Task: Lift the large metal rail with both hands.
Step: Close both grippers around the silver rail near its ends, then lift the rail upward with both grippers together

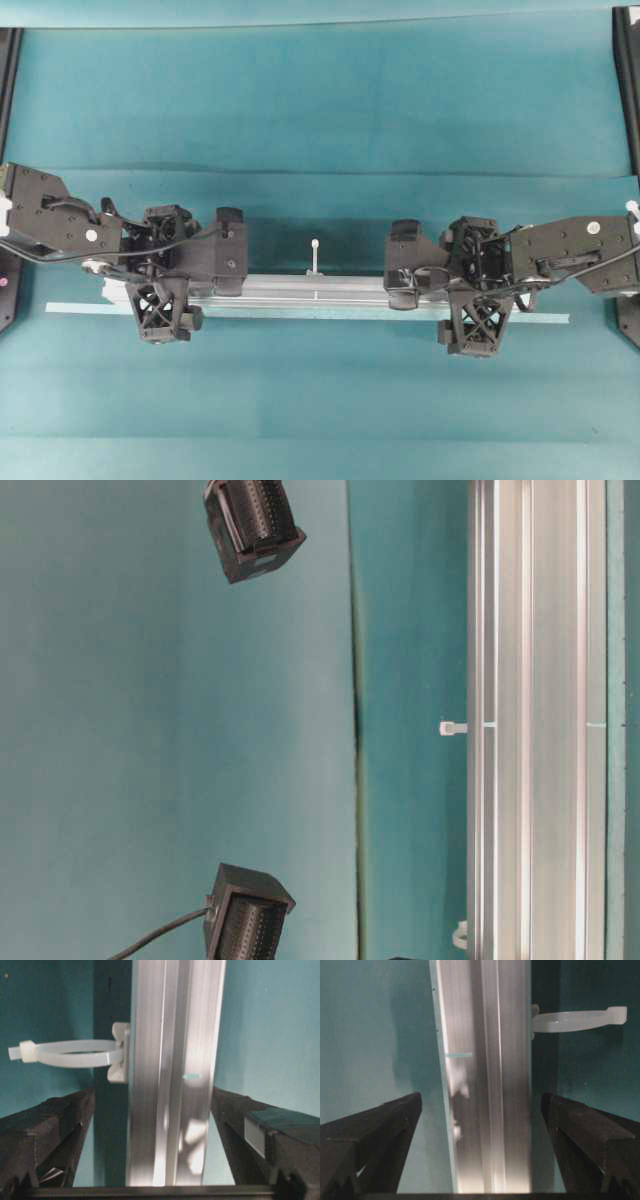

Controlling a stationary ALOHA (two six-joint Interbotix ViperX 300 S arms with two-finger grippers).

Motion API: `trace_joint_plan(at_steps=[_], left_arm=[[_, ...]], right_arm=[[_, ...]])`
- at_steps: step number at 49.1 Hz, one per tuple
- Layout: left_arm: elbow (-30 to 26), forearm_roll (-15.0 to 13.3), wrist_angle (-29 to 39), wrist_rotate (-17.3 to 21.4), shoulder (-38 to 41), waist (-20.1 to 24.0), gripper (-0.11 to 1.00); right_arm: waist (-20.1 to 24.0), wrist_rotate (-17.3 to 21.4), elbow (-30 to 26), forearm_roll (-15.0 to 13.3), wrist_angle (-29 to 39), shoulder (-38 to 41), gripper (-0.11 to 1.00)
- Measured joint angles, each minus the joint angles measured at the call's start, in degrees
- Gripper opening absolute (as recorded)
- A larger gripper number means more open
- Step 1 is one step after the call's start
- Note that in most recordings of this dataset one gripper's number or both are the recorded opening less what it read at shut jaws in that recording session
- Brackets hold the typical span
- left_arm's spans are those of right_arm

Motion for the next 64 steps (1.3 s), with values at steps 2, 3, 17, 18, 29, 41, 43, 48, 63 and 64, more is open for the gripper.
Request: trace_joint_plan(at_steps=[2, 3, 17, 18, 29, 41, 43, 48, 63, 64], left_arm=[[0.0, -0.1, -0.2, 0.0, 0.0, 0.0, 0.95], [0.0, -0.1, -0.3, 0.0, 0.0, 0.0, 0.94], [0.8, 0.0, -3.8, 0.4, 0.0, -0.4, 0.36], [0.8, 0.0, -3.8, 0.3, 0.0, -0.4, 0.36], [0.9, -0.1, -4.0, 0.3, 0.0, -0.4, 0.36], [0.4, 0.0, -2.4, 0.2, -0.4, -0.4, 0.36], [0.1, 0.0, -1.4, 0.2, -0.9, -0.4, 0.36], [-1.1, 0.0, 1.6, 0.3, -3.2, -0.4, 0.36], [-7.2, -0.1, 16.6, 0.2, -13.9, -0.4, 0.36], [-7.7, -0.1, 17.5, 0.0, -14.6, -0.4, 0.36]], right_arm=[[0.0, 0.0, 0.0, -0.2, -0.1, 0.2, 0.92], [0.1, -0.1, 0.0, -0.2, -0.1, 0.2, 0.91], [-0.4, -0.1, 0.0, -0.5, -0.2, 0.7, 0.40], [-0.4, -0.1, 0.0, -0.5, -0.3, 0.7, 0.40], [-0.4, 0.0, 0.0, -0.4, -0.4, 0.7, 0.40], [-0.4, 0.0, -0.5, -0.3, 0.9, 0.5, 0.40], [-0.4, 0.0, -0.9, -0.2, 1.9, 0.1, 0.40], [-0.3, 0.0, -2.5, 0.2, 6.2, -1.8, 0.40], [-0.6, 0.0, -11.0, 0.6, 24.3, -11.2, 0.40], [-0.7, 0.0, -11.7, 0.7, 25.7, -11.9, 0.40]])
